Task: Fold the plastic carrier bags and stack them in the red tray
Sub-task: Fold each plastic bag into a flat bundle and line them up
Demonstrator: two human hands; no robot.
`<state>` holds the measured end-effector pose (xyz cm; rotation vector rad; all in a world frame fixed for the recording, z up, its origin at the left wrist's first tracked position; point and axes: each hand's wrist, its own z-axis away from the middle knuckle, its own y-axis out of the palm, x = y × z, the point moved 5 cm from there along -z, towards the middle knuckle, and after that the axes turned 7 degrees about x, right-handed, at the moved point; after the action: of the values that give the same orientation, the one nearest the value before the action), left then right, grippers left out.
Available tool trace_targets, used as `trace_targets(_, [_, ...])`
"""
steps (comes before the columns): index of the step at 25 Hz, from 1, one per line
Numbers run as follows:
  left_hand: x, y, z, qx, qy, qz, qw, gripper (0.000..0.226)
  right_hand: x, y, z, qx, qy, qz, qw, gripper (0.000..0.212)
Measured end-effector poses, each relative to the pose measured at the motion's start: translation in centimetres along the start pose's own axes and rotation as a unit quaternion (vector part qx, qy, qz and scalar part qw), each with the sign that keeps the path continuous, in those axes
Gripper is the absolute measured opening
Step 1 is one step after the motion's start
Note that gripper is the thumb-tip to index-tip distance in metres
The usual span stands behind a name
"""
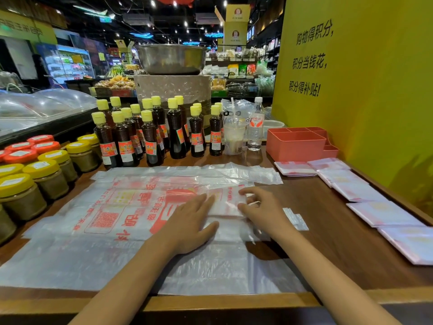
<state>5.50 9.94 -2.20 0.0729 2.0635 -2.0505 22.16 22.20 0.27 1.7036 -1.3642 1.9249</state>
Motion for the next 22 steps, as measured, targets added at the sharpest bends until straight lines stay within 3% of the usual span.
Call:
trace_targets(5, [0.3,0.5,-0.2,0.028,0.011,0.012,0.999,0.071,-1.9,-1.7,-0.6,-0.039,0.023,-0.049,0.998,0.031])
trace_targets(9, [0.6,0.1,-1.2,0.092,-0.003,-0.01,0.996,0.065,-3.5,-6.2,-0.1,-0.074,0.065,-0.061,0.993,0.033])
trace_targets(12, [-1.6,-1.5,-2.5,0.067,-0.018,-0.02,0.997,0.065,-6.2,-11.2,0.7,-0.127,0.102,0.059,0.985,0.033])
trace_targets(16, [-10.0,-2.2,-5.4,-0.011,0.083,-0.016,0.996,0.057,-8.5,-14.9,1.4,-0.15,0.12,0.198,0.961,0.036])
trace_targets(22, [-14.9,1.7,-9.5,0.059,0.103,0.0,0.993,0.059,-9.2,-13.6,0.8,-0.089,0.082,0.413,0.903,0.028])
